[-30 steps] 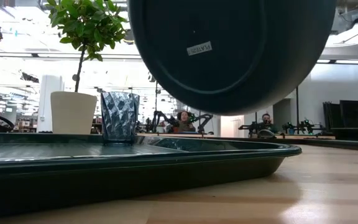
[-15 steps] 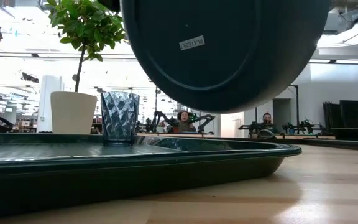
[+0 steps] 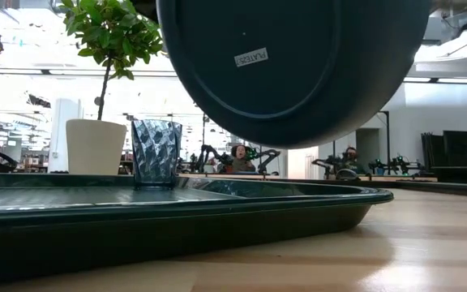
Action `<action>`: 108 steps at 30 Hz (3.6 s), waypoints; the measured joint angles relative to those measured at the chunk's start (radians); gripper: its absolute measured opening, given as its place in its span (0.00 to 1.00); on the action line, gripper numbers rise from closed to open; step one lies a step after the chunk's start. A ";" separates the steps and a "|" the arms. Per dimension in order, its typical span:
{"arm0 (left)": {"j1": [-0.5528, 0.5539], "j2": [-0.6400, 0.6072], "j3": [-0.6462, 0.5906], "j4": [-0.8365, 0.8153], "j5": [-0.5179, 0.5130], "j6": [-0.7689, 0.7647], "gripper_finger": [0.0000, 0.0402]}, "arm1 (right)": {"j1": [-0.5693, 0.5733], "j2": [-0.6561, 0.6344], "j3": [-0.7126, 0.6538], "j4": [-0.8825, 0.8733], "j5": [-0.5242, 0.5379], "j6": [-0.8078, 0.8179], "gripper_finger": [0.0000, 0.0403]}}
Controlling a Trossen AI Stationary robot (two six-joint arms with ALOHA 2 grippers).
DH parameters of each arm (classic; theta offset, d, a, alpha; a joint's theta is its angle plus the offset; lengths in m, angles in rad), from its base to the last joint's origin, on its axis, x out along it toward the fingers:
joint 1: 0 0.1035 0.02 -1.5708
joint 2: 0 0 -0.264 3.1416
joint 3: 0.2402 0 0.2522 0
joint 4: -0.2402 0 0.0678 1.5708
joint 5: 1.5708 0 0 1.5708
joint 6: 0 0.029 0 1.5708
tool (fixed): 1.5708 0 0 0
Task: Pick and place plate/cup/fork/spoon on tray
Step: Put the blue plate on the black tray at the bottom of the blue cup
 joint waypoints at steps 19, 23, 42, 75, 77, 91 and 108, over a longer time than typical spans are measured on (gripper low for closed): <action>-0.001 -0.001 0.000 -0.010 0.041 0.034 0.11 | 0.001 -0.001 0.000 0.004 -0.007 0.007 0.08; 0.000 -0.001 0.000 -0.009 0.020 0.024 0.04 | 0.001 -0.001 0.000 0.013 -0.003 0.017 0.13; 0.000 -0.001 0.001 0.016 -0.029 -0.011 0.14 | -0.006 -0.001 0.000 -0.036 0.015 0.017 0.03; -0.029 0.000 0.001 -0.062 -0.022 0.082 0.46 | -0.058 0.000 0.000 0.079 -0.026 -0.052 0.03; -0.029 0.000 0.001 -0.075 -0.026 0.076 0.41 | -0.058 0.000 0.000 0.084 -0.026 -0.060 0.04; -0.043 0.002 0.000 -0.089 0.009 0.118 0.03 | -0.078 -0.002 0.001 0.085 0.029 -0.051 0.24; -0.249 0.000 0.001 -0.349 -0.254 -0.304 0.00 | -0.012 -0.169 0.057 -0.033 0.085 -0.058 0.54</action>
